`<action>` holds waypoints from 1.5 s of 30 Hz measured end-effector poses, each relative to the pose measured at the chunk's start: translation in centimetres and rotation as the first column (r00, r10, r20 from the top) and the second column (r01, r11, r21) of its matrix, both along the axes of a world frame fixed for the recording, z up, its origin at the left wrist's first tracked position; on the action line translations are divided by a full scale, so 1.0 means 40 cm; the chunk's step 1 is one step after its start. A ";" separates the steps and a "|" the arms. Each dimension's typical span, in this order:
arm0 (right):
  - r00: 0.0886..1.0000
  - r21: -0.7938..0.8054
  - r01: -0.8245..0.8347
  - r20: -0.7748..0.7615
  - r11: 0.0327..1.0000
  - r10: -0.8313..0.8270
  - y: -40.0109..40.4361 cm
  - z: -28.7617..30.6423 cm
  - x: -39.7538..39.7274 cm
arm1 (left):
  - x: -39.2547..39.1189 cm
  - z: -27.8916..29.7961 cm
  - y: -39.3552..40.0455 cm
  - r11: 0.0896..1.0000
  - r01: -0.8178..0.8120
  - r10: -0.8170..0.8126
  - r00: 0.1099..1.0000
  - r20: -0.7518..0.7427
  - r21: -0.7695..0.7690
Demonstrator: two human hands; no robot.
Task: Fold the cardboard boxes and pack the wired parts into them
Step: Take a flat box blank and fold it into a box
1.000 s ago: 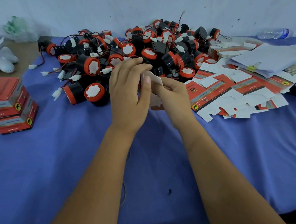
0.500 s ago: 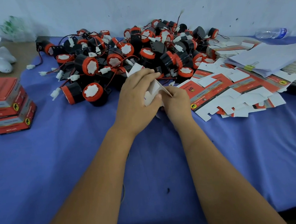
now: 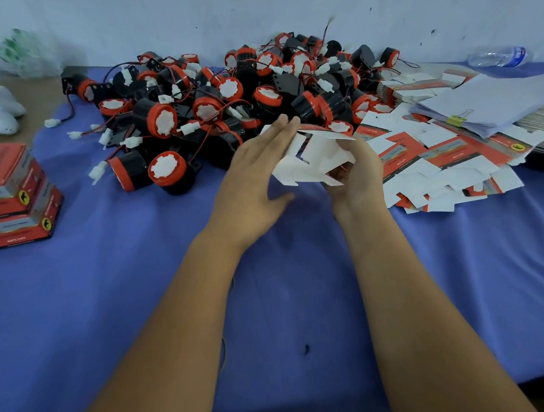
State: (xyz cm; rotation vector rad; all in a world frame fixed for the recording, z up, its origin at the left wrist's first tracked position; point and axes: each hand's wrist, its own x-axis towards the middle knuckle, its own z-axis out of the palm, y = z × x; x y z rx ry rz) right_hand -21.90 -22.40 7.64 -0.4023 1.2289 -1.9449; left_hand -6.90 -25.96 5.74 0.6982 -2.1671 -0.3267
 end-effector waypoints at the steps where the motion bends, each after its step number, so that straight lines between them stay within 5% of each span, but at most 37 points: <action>1: 0.999 -0.010 -0.023 -0.040 1.000 0.023 0.001 0.001 0.004 | 0.006 -0.001 -0.006 1.000 -0.019 0.019 0.999 -0.042 -0.006; 8: 0.892 -0.157 -0.349 -0.359 0.924 0.275 0.004 0.017 0.048 | 0.029 0.014 -0.025 0.987 -0.037 0.100 0.906 -0.411 0.159; 14: 0.704 0.049 -0.200 -0.687 0.979 0.178 0.003 -0.012 0.087 | 0.031 -0.001 -0.033 0.872 0.104 0.162 0.861 -0.482 0.479; 21: 0.714 0.198 -0.182 -0.647 0.963 0.267 -0.001 -0.024 0.077 | 0.052 -0.001 -0.044 0.723 0.239 0.219 0.810 -0.544 0.648; 37: 0.680 -0.146 -0.135 -0.733 0.980 -0.015 0.020 -0.004 0.098 | 0.046 0.025 -0.023 0.894 0.240 0.030 0.810 -0.585 0.378; 45: 0.627 0.030 -0.211 -0.763 0.977 0.159 0.014 -0.032 0.082 | 0.058 -0.002 -0.028 0.820 0.183 0.089 0.895 -0.436 0.543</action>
